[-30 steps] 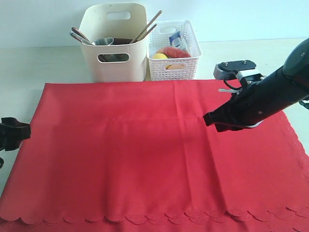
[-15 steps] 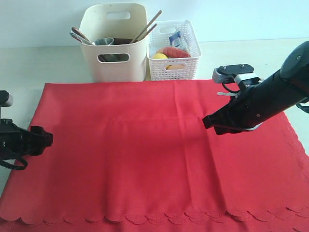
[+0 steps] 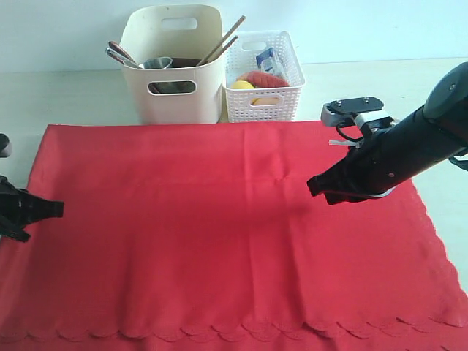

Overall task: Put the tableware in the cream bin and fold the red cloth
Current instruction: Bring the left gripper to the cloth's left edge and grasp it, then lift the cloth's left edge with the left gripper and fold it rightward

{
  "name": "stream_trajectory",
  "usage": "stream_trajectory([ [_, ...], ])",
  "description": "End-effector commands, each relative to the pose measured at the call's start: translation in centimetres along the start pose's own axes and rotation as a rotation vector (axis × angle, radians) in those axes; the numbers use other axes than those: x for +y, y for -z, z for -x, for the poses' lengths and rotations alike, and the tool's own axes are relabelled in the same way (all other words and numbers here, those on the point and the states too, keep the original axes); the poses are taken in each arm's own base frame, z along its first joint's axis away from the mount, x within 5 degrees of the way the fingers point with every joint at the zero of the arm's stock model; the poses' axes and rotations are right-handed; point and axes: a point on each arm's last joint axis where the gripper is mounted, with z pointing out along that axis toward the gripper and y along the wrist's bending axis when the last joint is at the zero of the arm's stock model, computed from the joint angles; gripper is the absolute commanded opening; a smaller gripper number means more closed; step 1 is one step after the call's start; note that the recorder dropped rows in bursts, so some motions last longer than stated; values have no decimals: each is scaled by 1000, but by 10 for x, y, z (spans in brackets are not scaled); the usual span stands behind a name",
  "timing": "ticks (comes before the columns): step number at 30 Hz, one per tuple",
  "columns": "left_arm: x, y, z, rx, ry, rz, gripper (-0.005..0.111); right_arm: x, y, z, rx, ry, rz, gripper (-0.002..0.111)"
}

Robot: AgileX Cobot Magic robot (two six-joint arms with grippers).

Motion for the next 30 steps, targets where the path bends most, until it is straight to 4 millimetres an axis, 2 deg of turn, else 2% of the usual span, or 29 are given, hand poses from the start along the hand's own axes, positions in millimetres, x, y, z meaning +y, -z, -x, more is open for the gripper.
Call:
stream_trajectory([
  [1, 21, 9, 12, 48, -21, 78, 0, 0, -1, 2, -4, 9, 1, 0],
  [8, 28, 20, 30, 47, -19, 117, 0, 0, -1, 2, -8, 11, -3, 0],
  [12, 21, 30, 36, 51, -37, 121, 0, -1, 0, 3, -20, 11, -15, 0],
  [14, 11, 38, 40, 24, -59, 105, 0, -1, 0, 4, -23, 16, -18, 0],
  [19, -27, 67, 52, -75, -157, 32, 0, -2, 1, 6, -43, 56, -33, 0],
  [22, -55, 89, 58, -98, -221, -13, 0, 0, 12, 10, -90, 66, -45, 0],
  [24, -77, 105, 63, -107, -276, -54, 0, 3, 26, 15, -141, 79, -54, 0],
  [27, -112, 127, 70, -141, -346, -136, 0, 9, 57, 18, -262, 100, -88, 0],
  [30, -149, 144, 74, -166, -403, -232, 0, 17, 103, 15, -447, 113, -144, 0],
])
